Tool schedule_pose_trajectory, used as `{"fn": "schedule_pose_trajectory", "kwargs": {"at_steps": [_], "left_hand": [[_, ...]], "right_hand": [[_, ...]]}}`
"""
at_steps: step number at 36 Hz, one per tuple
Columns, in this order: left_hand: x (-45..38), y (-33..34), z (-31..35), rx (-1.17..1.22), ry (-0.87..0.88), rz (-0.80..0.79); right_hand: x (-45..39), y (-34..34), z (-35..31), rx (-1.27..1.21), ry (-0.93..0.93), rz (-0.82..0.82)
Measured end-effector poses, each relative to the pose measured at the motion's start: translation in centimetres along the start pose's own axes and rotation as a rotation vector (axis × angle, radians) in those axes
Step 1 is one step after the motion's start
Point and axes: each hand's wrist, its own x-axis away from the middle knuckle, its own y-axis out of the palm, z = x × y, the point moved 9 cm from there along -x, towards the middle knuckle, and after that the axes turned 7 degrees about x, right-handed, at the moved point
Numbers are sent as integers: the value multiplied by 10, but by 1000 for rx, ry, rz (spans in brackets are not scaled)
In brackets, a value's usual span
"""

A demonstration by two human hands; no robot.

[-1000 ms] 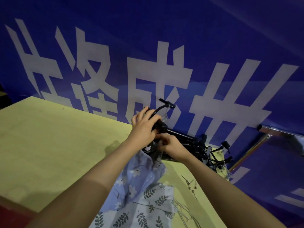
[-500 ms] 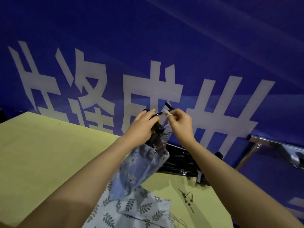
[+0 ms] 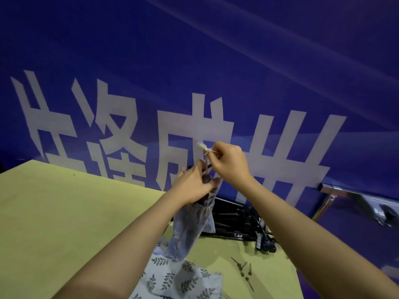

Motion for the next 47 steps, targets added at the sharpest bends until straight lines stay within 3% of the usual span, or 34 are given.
{"fn": "schedule_pose_trajectory", "kwargs": {"at_steps": [3,5,14,16,23,33,39,47], "left_hand": [[-8,-1,-2,-159,-73,145],[-11,4,-12,-176,-140,172],[-11,9,-12,-227,-131,220],[-13,11,-8,-243,-138,187],[-19,18,-7,-342,-257,78],[-7,7,-7,-323,-176,185],[-3,8,-4,-342,-149,182],[2,-3,21,-369,-103,289]], "right_hand": [[0,-3,-14,118,-143,45],[0,-6,-11,106,-127,79],[12,3,43,-398,496,122],[10,1,40,-386,475,113],[-6,-24,1,-4,64,152],[2,-29,28,-274,351,233],[11,-36,24,-293,362,242],[15,-62,21,-363,377,394]]}}
